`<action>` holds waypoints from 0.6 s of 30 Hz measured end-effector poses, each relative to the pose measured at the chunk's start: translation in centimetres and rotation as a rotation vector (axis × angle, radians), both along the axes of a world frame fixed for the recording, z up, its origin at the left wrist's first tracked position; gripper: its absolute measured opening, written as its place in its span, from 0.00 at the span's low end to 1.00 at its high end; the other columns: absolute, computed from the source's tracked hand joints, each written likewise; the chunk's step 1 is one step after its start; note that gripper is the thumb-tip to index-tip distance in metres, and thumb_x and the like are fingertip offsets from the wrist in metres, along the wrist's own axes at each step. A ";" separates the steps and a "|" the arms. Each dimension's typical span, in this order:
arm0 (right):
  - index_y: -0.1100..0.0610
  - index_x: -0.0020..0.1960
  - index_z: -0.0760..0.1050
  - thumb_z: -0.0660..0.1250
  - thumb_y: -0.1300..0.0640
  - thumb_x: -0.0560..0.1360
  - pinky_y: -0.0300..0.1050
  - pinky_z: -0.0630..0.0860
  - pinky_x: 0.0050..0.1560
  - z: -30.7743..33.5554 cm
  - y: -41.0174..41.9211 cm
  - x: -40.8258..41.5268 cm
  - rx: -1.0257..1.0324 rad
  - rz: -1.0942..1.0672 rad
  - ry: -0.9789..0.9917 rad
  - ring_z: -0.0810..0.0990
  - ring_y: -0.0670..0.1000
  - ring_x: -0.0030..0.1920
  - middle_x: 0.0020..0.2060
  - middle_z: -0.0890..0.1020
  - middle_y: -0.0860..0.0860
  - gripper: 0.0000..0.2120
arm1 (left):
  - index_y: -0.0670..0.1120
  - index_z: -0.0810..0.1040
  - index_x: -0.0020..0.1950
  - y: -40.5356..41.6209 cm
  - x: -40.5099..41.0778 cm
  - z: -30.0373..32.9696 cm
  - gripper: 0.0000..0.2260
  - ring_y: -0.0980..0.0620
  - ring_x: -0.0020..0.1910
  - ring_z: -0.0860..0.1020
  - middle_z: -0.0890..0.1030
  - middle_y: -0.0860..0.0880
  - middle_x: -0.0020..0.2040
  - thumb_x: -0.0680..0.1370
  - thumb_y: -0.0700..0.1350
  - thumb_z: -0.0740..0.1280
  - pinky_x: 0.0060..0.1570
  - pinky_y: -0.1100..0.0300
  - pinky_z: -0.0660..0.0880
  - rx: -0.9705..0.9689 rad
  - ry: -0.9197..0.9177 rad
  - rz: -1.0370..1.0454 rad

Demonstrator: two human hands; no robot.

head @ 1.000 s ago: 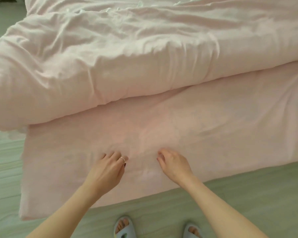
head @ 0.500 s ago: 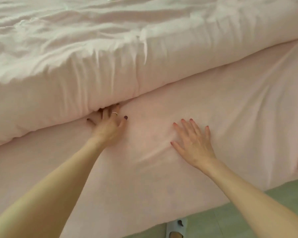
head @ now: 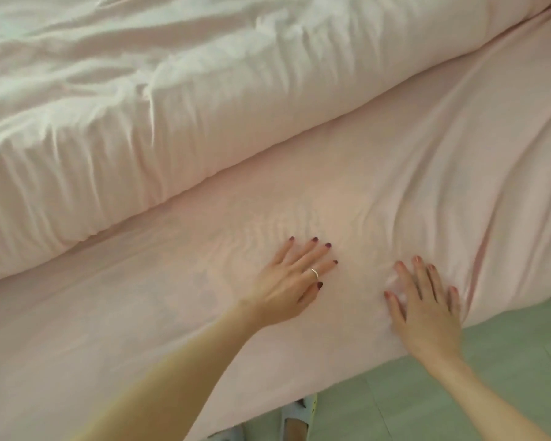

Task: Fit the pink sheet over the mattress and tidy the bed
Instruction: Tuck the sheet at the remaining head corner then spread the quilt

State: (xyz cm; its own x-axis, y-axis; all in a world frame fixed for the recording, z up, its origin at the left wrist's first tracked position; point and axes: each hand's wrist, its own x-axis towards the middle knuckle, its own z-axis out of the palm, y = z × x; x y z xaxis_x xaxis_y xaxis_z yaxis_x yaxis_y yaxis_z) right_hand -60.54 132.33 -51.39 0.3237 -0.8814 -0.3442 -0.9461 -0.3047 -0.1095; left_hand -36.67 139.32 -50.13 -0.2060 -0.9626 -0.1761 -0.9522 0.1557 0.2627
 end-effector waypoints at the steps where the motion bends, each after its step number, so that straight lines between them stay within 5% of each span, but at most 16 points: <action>1: 0.55 0.64 0.73 0.52 0.44 0.72 0.62 0.70 0.60 0.5 -0.3 0.2 -0.018 -0.005 -0.030 0.73 0.60 0.65 0.66 0.74 0.56 0.27 | 0.50 0.68 0.70 -0.6 0.7 0.4 0.22 0.45 0.72 0.65 0.68 0.47 0.73 0.78 0.51 0.51 0.66 0.35 0.63 -0.005 -0.029 0.103; 5: 0.62 0.50 0.79 0.65 0.57 0.72 0.56 0.77 0.47 1.6 -2.4 1.5 -0.058 -0.092 -0.180 0.79 0.64 0.52 0.54 0.80 0.61 0.10 | 0.53 0.42 0.77 -2.3 3.3 0.3 0.26 0.43 0.77 0.39 0.40 0.47 0.78 0.81 0.55 0.48 0.70 0.32 0.45 0.347 -0.085 0.549; 8: 0.63 0.55 0.79 0.66 0.61 0.74 0.55 0.74 0.56 1.4 -3.4 0.1 0.016 -0.056 -0.218 0.76 0.62 0.58 0.59 0.78 0.60 0.11 | 0.56 0.39 0.76 -2.3 2.0 0.3 0.25 0.42 0.76 0.37 0.35 0.49 0.77 0.81 0.56 0.43 0.67 0.30 0.43 0.436 -0.184 0.261; 10: 0.62 0.57 0.78 0.62 0.59 0.77 0.51 0.72 0.59 1.8 -4.0 -0.9 0.063 -0.097 -0.236 0.75 0.60 0.60 0.59 0.77 0.58 0.12 | 0.56 0.48 0.76 -1.9 1.4 1.0 0.25 0.43 0.77 0.41 0.40 0.51 0.78 0.78 0.55 0.39 0.68 0.32 0.46 0.399 -0.175 -0.044; 13: 0.60 0.59 0.76 0.58 0.57 0.79 0.48 0.71 0.56 3.2 -4.7 -2.6 0.153 -0.254 -0.250 0.76 0.58 0.58 0.57 0.77 0.57 0.13 | 0.51 0.77 0.61 -3.0 0.2 3.0 0.25 0.47 0.71 0.67 0.69 0.52 0.72 0.75 0.52 0.45 0.63 0.42 0.69 0.254 -0.025 -0.136; 15: 0.60 0.62 0.73 0.58 0.57 0.79 0.49 0.71 0.56 3.7 -4.8 -3.7 0.161 -0.322 -0.235 0.75 0.59 0.58 0.58 0.77 0.57 0.15 | 0.47 0.81 0.54 -4.2 -1.1 3.5 0.25 0.49 0.64 0.75 0.79 0.53 0.62 0.74 0.50 0.45 0.53 0.54 0.77 0.196 0.119 0.039; 18: 0.59 0.66 0.70 0.59 0.56 0.78 0.53 0.71 0.57 4.9 -6.7 -6.5 0.051 -0.331 -0.135 0.72 0.60 0.61 0.60 0.75 0.58 0.18 | 0.44 0.79 0.56 -7.3 -4.0 4.2 0.20 0.48 0.63 0.74 0.79 0.52 0.61 0.75 0.44 0.50 0.49 0.54 0.77 0.179 0.147 0.089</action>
State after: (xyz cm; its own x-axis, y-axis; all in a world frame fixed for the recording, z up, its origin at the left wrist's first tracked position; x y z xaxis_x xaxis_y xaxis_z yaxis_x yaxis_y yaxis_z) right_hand -67.01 125.58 -46.45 0.0695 -0.9287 -0.3643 -0.9687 0.0245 -0.2472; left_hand -40.67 131.98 -45.92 -0.1580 -0.9343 -0.3195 -0.9095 0.0118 0.4155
